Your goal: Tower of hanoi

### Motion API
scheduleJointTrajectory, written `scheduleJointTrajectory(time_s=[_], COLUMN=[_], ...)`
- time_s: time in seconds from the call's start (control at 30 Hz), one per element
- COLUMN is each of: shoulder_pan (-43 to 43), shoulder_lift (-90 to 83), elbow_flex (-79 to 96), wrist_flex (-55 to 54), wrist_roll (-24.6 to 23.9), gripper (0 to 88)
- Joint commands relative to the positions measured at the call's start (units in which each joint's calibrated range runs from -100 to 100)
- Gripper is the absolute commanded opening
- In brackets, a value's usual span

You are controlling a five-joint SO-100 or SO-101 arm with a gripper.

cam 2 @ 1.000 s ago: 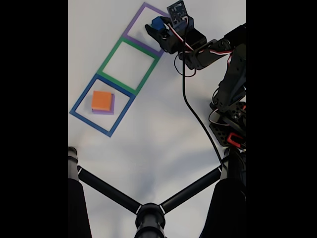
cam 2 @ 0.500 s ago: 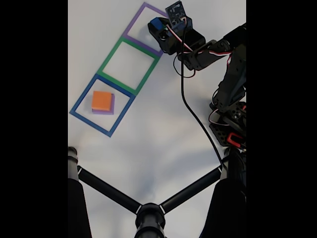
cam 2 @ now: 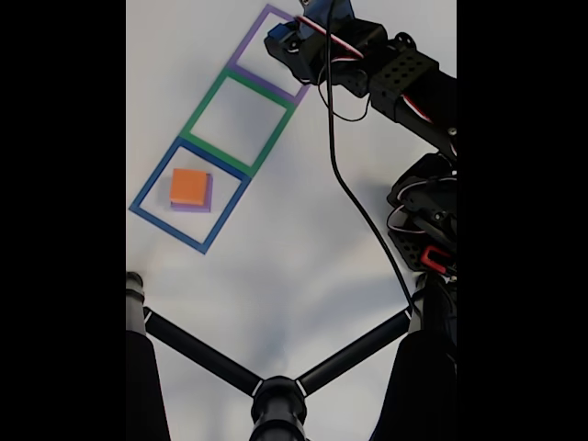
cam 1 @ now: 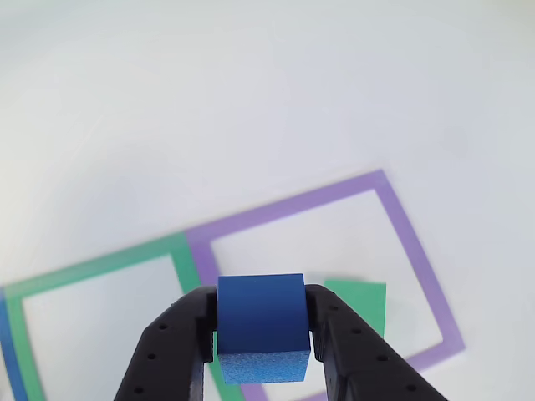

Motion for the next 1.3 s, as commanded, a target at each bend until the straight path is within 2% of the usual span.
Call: scheduleJointTrajectory(time_s=[0.0,0.13,0.27,0.4,0.6,0.67,0.87,1.07,1.27], shoulder_pan=[-3.0,-6.7,-11.1,-14.8,-19.5,-20.7,-21.6,-20.7,-19.8], shoulder_lift=[-7.2,-7.7,-6.8,-6.0,-5.9,-6.6,-11.1,-10.0,3.3], elbow_flex=[-16.6,-32.0,-44.3,-49.3,-45.8,-40.9,-16.8,5.8,21.3], wrist_flex=[30.3,51.0,64.7,70.7,69.3,65.7,41.4,10.0,-26.7], wrist_roll=[0.2,0.2,0.2,0.2,0.2,0.2,0.2,0.2,0.2], gripper=[0.8,1.0,1.3,2.1,2.1,2.5,3.1,2.7,2.7])
